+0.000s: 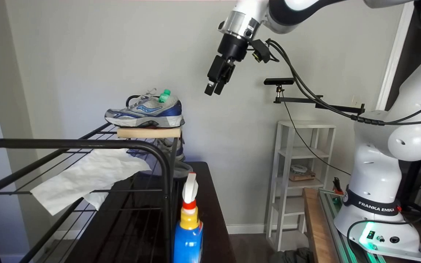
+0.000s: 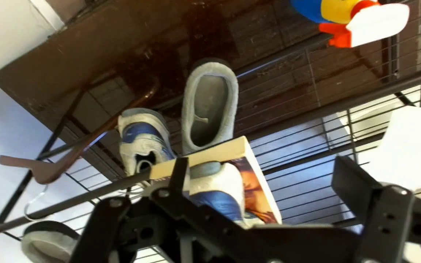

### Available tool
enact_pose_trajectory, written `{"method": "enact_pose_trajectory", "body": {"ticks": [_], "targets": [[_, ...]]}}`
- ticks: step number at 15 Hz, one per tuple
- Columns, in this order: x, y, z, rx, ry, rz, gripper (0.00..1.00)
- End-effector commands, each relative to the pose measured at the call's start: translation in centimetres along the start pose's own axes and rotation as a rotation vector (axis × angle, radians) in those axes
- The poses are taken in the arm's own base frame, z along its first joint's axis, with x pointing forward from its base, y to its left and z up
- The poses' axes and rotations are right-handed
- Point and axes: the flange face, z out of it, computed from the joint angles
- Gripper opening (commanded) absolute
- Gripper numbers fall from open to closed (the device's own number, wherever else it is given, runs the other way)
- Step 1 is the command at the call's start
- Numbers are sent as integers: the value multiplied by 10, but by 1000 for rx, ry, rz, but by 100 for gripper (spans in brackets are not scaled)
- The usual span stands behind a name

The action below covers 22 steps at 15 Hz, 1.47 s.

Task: Move the tissue to the right then move the slipper to the left

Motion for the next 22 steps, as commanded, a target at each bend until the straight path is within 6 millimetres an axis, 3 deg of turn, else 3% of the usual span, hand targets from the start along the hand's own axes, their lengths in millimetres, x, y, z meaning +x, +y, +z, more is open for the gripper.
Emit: {"method": "enact_pose_trajectory", "body": {"ticks": [1,4,7,10,17,22], "targets": [[41,-56,15,109,-4,-156,100],[62,-84,28,169,-21,-309,100],[75,-97,49,238,-82,-427,100],[71,-107,77,204,-182,-367,100],[63,-101,82,205,-164,-358,100],[59,-135,112,384,-139,-315,100]]}}
